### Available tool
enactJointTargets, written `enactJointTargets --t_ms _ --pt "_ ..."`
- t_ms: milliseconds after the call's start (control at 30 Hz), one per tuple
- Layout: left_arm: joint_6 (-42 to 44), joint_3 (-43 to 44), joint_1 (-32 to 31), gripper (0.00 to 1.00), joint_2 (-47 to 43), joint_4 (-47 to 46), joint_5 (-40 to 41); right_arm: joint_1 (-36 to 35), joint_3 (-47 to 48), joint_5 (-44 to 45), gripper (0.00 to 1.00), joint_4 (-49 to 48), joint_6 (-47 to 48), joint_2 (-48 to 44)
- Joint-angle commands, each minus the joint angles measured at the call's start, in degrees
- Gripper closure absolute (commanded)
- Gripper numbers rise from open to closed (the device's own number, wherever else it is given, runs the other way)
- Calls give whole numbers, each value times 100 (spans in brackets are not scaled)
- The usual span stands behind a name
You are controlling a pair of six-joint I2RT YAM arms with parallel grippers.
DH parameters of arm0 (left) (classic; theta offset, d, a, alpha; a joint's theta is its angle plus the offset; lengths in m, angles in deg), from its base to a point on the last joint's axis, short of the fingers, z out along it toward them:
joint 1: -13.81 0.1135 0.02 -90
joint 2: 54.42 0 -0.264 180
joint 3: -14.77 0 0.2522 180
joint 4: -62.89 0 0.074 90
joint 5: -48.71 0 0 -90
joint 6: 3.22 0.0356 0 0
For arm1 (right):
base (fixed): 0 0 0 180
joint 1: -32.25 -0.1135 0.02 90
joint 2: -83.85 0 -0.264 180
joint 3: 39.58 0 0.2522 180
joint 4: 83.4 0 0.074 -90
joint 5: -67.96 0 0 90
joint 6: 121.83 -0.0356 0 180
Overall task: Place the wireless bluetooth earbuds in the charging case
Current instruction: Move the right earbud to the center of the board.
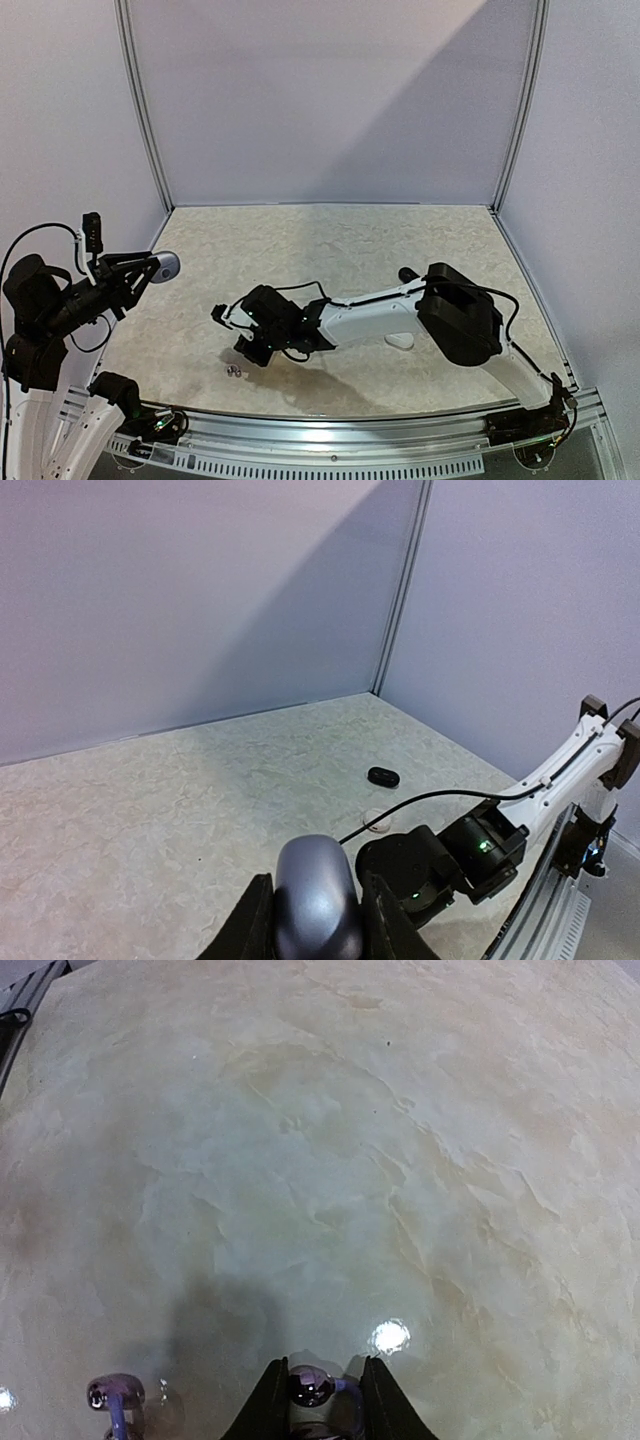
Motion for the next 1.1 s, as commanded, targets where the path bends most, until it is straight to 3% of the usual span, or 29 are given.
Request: enactJointTargets --t_ms 0,500,667,800,933,1067 --pt "40 21 60 100 -38 -99 14 26 -914 374 75 384 30 -401" --pt "27 -6 59 100 -53 -129 5 53 -3917 1124 75 349 -563 -2224" --pt "-25 -60 60 100 -61 -205 -2 53 -4161 1240 72 395 -650 -2565" --pt "-10 -48 60 100 -49 -188 -12 54 -3789 1148 59 586 -545 -2436" --pt "14 -43 59 100 -49 -164 -6 49 -3192 995 34 877 -342 -2363" --pt "-19 -76 59 100 -53 -200 -29 -29 -2594 836 23 831 -87 -2354"
